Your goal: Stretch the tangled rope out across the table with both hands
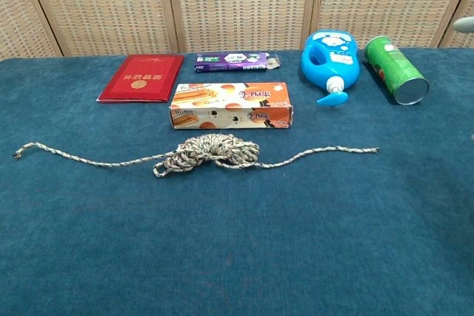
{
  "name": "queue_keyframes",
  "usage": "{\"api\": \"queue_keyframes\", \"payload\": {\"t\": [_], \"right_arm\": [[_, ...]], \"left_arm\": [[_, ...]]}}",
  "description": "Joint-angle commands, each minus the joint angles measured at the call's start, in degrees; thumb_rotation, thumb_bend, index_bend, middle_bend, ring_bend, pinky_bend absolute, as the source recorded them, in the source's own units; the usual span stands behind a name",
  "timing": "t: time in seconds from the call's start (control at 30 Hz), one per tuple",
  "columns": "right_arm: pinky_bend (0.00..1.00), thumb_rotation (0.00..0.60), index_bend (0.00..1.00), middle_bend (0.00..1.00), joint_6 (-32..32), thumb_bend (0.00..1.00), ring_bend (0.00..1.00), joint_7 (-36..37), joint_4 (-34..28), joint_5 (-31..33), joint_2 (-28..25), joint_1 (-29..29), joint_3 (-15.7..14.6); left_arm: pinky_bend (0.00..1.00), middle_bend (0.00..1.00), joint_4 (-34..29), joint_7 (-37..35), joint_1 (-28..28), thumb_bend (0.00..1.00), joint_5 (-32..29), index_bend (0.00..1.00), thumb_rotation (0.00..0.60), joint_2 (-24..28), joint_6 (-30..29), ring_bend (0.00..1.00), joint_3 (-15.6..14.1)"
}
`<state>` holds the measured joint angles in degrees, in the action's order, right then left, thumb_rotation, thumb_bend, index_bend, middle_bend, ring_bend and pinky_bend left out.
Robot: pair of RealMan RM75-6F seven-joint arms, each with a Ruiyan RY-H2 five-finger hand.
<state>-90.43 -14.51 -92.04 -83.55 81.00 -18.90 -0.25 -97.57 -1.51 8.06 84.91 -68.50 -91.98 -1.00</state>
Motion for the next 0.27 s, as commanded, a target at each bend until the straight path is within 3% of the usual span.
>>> {"api": "queue_keyframes", "payload": {"t": [0.03,0.27], "right_arm": [[0.00,0.600,0.00,0.00,-2.9,0.00,0.00,-0.1,1.0,-2.6,1.1,3.1,-1.7],[0.00,0.600,0.00,0.00,-3.7,0.00,0.00,1.5,2.8,-4.8,2.1,5.0,-1.2]], "left_arm": [[0.00,0.00,0.0,0.8,-1.2,0.00,0.7,0.00,0.600,-1.7,-0.9,0.00,-0.4],[0.00,0.00,1.3,2.0,-1.5,0.00,2.8,0.00,0.600,-2.8,-0.6,0.00,-0.1]]}}
